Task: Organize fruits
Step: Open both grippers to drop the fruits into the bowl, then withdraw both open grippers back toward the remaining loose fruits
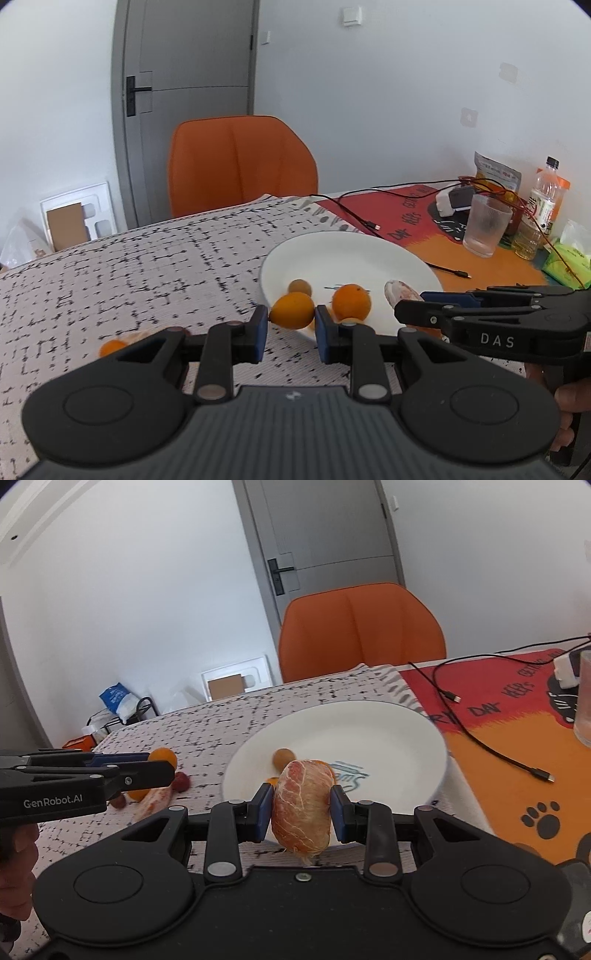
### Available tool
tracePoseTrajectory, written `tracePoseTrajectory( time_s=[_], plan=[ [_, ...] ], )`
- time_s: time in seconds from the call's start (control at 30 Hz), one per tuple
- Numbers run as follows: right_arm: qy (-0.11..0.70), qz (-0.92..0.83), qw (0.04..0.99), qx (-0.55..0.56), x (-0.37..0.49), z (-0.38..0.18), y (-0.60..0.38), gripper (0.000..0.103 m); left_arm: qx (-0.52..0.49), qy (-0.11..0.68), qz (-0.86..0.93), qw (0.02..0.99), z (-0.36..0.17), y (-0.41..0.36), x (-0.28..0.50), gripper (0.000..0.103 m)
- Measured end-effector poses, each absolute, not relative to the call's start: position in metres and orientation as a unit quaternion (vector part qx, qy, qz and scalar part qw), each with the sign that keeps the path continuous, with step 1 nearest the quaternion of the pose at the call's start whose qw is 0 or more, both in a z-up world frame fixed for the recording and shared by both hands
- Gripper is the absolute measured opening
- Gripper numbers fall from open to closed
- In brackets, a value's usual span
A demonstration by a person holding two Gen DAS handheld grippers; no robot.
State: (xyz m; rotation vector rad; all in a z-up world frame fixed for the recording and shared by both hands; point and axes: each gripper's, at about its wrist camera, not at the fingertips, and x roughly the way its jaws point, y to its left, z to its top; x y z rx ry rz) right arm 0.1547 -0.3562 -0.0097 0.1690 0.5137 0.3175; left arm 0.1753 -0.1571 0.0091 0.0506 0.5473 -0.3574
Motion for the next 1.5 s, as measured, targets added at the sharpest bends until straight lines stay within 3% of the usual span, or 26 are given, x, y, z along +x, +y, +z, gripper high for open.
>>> tracePoseTrajectory(
  time_s=[0.57,0.9,0.97,1.03,1.07,1.1,1.2,1.3,1.5],
  plan=[
    [0.248,0.127,0.955,0.102,0.165,-0.014,-0.382,0.031,0.050,0.282,-0.190,0.939,0.002,-0.192,0.203,0.026],
    [0.247,0.124,0.956,0.102,0.168,-0.013,-0.383,0.032,0.047,0.281,-0.163,0.945,0.007,-0.180,0.201,0.031],
    [0.246,0.121,0.956,0.106,0.169,-0.013,-0.383,0.033,0.047,0.278,-0.157,0.947,0.009,-0.176,0.199,0.038],
    [0.240,0.118,0.958,0.106,0.168,-0.012,-0.383,0.043,0.045,0.275,-0.149,0.949,0.011,-0.170,0.196,0.047],
    [0.240,0.115,0.959,0.102,0.167,-0.011,-0.381,0.055,0.043,0.274,-0.145,0.950,0.012,-0.168,0.195,0.056],
    [0.239,0.115,0.959,0.098,0.166,-0.010,-0.379,0.059,0.042,0.270,-0.139,0.952,0.013,-0.164,0.194,0.065],
    [0.235,0.120,0.960,0.094,0.161,-0.008,-0.374,0.062,0.044,0.258,-0.121,0.958,0.015,-0.156,0.189,0.087],
    [0.242,0.124,0.958,0.093,0.161,-0.009,-0.369,0.073,0.044,0.256,-0.112,0.959,0.017,-0.147,0.186,0.088],
    [0.244,0.141,0.956,0.085,0.156,-0.007,-0.352,0.082,0.030,0.257,-0.097,0.961,0.019,-0.126,0.177,0.091]
  ],
)
